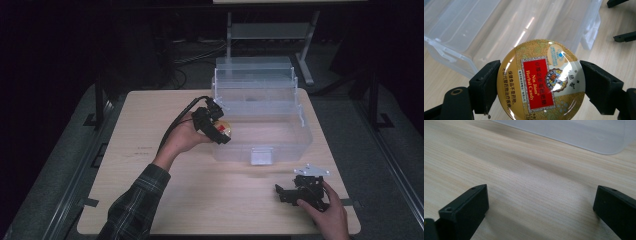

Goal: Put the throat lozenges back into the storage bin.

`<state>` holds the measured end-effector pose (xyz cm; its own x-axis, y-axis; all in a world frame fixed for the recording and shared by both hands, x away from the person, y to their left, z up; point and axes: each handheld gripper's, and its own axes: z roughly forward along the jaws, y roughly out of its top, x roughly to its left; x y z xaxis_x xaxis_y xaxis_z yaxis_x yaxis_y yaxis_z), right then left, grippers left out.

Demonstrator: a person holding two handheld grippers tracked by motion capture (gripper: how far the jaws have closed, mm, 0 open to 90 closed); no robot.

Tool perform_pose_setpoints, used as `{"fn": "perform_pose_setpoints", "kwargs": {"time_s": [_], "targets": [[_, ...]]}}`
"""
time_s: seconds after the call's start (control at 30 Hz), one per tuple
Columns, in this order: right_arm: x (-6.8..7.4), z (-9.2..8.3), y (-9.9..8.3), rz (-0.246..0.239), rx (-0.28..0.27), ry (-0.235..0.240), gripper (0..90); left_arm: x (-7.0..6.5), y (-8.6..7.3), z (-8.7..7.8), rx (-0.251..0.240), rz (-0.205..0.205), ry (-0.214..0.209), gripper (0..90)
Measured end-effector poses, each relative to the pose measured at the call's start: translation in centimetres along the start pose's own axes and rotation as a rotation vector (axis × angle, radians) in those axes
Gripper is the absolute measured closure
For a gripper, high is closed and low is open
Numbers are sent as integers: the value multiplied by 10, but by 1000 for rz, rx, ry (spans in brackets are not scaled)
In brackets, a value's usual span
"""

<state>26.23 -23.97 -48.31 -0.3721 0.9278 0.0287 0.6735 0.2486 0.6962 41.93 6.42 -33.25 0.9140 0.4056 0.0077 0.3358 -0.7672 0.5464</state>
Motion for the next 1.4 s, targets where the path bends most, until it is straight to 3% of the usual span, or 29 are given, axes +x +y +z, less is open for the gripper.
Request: {"fn": "perform_pose_setpoints", "kwargs": {"time_s": [0.43,0.83,1.13,1.4], "targets": [[0,0,0,0,0,-1,0,4,16,14,7,18,1,196],[0,0,0,-1,0,-2,0,6,17,21,16,10,-1,191],[0,0,0,-1,0,-2,0,8,17,18,9,7,3,170],[0,0,0,-1,0,-2,0,6,9,4,-6,-7,8,170]]}}
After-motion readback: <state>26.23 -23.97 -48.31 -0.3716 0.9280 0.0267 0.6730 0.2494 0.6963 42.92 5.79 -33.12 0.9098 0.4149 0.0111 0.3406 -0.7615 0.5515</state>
